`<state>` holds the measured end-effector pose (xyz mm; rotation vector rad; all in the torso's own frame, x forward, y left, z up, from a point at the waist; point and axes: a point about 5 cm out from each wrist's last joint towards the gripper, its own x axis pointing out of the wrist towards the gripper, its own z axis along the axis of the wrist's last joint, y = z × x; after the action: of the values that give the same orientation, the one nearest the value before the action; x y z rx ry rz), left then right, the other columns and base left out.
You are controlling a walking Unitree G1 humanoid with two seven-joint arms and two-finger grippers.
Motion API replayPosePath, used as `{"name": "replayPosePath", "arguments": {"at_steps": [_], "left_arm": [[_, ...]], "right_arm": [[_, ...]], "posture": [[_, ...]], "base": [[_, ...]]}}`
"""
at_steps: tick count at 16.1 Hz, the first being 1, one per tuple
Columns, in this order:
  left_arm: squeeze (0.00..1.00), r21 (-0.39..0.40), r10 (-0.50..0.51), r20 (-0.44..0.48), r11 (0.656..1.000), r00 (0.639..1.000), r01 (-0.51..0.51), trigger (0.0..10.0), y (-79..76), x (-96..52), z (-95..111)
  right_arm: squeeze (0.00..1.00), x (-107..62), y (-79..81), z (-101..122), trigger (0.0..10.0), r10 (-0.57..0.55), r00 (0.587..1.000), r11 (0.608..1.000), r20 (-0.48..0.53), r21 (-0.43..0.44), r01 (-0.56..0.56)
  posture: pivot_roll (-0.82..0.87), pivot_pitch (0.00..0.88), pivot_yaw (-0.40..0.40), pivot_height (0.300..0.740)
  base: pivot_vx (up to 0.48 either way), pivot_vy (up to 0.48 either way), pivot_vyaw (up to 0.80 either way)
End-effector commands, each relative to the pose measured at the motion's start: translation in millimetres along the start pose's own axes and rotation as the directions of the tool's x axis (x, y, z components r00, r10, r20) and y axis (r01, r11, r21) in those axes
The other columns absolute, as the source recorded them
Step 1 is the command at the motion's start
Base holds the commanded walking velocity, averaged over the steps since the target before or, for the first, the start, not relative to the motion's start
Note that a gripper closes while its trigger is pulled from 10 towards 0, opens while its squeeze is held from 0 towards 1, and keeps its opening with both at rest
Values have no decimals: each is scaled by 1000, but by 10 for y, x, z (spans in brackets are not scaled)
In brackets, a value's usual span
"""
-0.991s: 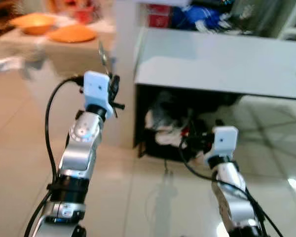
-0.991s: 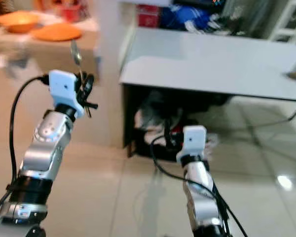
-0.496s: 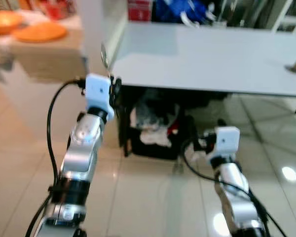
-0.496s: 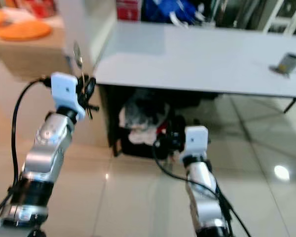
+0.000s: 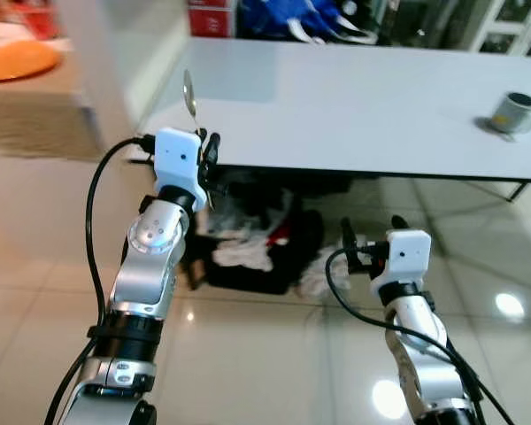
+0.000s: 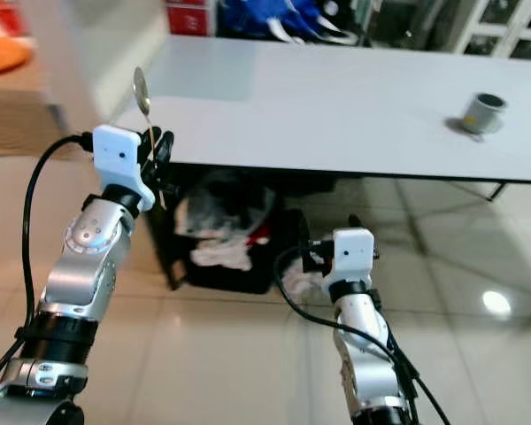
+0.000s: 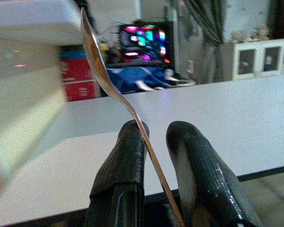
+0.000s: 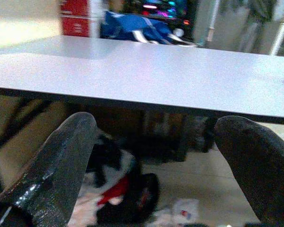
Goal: Setting the table
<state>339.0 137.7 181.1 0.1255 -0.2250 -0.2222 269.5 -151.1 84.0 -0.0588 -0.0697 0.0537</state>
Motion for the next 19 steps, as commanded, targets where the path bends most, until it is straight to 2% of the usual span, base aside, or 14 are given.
{"name": "replayPosePath", "arguments": {"at_steps": [1,19], "left_arm": [[0,5,-47,8,999,999,47,0,-104,42,10],[0,14,-95,9,995,995,94,0,-140,59,-43]], "right_arm": [[0,-9,-121,25,10000,-40,999,999,8,-16,40],[0,-62,-142,26,10000,-53,999,998,7,-18,53]], "posture": [[34,0,7,740],[20,0,17,740]], "base": [[319,-356,0],[320,-354,0]]}}
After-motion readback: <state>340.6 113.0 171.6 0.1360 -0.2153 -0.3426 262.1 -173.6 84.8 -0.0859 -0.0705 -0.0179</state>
